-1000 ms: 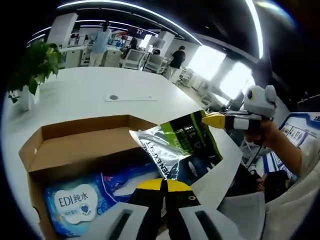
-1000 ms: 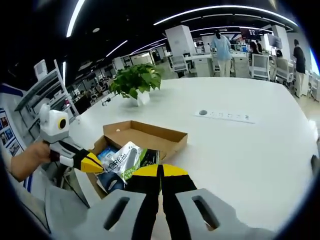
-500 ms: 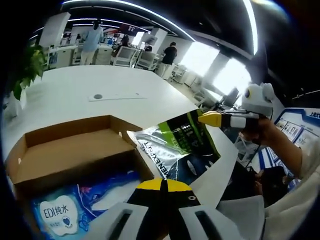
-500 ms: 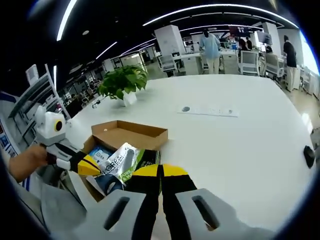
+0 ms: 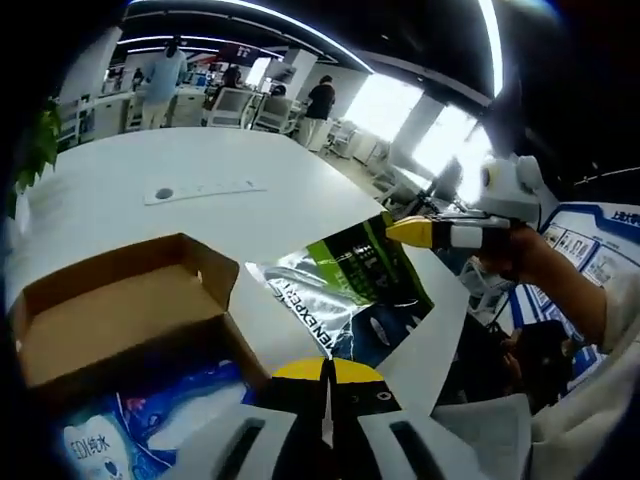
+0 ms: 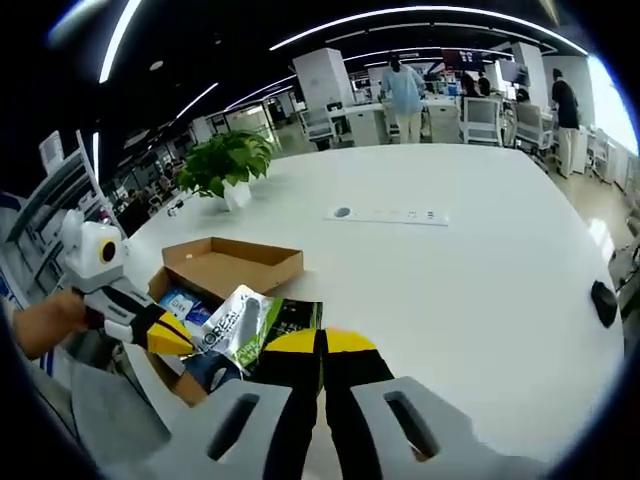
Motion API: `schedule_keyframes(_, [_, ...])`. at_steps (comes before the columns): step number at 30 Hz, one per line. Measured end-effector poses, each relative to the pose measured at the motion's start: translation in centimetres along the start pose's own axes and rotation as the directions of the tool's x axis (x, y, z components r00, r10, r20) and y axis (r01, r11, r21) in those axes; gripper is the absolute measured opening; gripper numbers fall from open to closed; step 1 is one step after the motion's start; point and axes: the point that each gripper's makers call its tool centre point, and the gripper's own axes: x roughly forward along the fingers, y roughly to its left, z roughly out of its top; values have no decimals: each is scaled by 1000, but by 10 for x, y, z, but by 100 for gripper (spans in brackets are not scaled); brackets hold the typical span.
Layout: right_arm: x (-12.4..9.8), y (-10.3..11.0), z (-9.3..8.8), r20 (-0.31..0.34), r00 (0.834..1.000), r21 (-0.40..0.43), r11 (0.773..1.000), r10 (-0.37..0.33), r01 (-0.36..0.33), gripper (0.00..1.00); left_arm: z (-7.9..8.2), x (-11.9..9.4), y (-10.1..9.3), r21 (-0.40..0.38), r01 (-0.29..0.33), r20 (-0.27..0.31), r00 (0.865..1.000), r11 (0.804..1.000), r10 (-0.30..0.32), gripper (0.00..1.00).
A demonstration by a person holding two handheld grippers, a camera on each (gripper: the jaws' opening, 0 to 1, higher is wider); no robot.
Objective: Operate the shoe box by opening the lid, removing the specified soft item, and placing it in the target area until the item is outside and the box remains undamaged.
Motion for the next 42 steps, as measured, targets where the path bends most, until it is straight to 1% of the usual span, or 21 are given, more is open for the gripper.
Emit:
schedule_keyframes(6, [10, -10, -9, -24, 1000, -1, 1000, -12, 12, 0, -3, 11, 3, 21, -8, -37, 999, 1000, 9, 0])
schedule_keyframes(9, [17, -15, -15, -37, 999, 1, 1000, -15, 15, 0, -5, 18, 7, 53, -26, -71, 997, 998, 30, 0])
schedule_keyframes(13, [26, -20, -19, -52, 998, -3, 1000, -20, 19, 0, -9, 26, 12, 112, -48, -129, 990, 993, 62, 0])
schedule_keyframes(14, [27, -21, -20, -53, 998, -4, 1000, -20, 20, 0, -9, 27, 13, 119, -51, -135, 989, 992, 67, 0])
schedule_keyframes(15, [32, -23, -22, -62, 998, -7, 1000, -22, 22, 0, -11, 30, 15, 143, -59, -157, 984, 988, 81, 0])
schedule_keyframes(16, [33, -23, -23, -64, 998, -9, 1000, -23, 22, 0, -11, 31, 15, 147, -60, -162, 983, 987, 84, 0])
schedule_keyframes(17, [36, -24, -24, -68, 997, -14, 1000, -26, 25, 0, -12, 34, 16, 174, -60, -181, 979, 983, 92, 0])
schedule_keyframes(19, [39, -25, -25, -74, 997, -20, 999, -29, 27, 0, -13, 38, 19, 199, -65, -210, 972, 978, 107, 0])
schedule_keyframes(20, [40, -25, -25, -75, 997, -20, 999, -29, 27, 0, -13, 38, 19, 203, -67, -212, 971, 977, 111, 0])
schedule_keyframes(23, [47, -30, -28, -86, 996, -26, 999, -36, 34, 0, -13, 44, 24, 254, -69, -249, 959, 965, 134, 0])
schedule_keyframes(28, [57, -35, -33, -102, 994, -30, 998, -50, 47, 0, -15, 51, 30, 314, -71, -296, 940, 947, 169, 0])
schedule_keyframes(30, [62, -37, -36, -109, 992, -39, 998, -60, 56, 0, -17, 55, 32, 349, -63, -322, 929, 935, 183, 0])
schedule_keyframes(32, [66, -38, -38, -117, 991, -39, 997, -65, 61, 0, -19, 58, 34, 397, -47, -337, 921, 917, 193, 0])
schedule_keyframes(33, [69, -40, -40, -126, 989, -46, 997, -72, 67, 0, -20, 59, 35, 420, -44, -349, 914, 906, 206, 0])
schedule_keyframes(34, [70, -41, -40, -128, 989, -47, 997, -74, 68, 0, -21, 60, 36, 428, -42, -353, 912, 903, 210, 0])
schedule_keyframes(36, [74, -44, -44, -140, 987, -42, 996, -81, 76, 0, -24, 64, 39, 459, -37, -373, 899, 888, 230, 0])
schedule_keyframes(38, [78, -45, -47, -150, 985, -50, 995, -89, 82, 0, -26, 67, 41, 496, -28, -391, 885, 868, 252, 0])
schedule_keyframes(39, [80, -46, -49, -158, 983, -58, 995, -92, 84, 0, -27, 68, 42, 520, -18, -399, 879, 854, 261, 0])
schedule_keyframes(40, [81, -47, -51, -166, 981, -70, 994, -99, 88, 0, -27, 70, 40, 532, -8, -401, 878, 847, 260, 0])
schedule_keyframes(41, [82, -48, -51, -170, 980, -79, 993, -103, 90, 0, -29, 71, 39, 533, -2, -410, 874, 846, 261, 0])
schedule_keyframes(42, [84, -50, -52, -173, 979, -81, 992, -105, 92, 0, -30, 74, 41, 543, 6, -419, 869, 840, 265, 0])
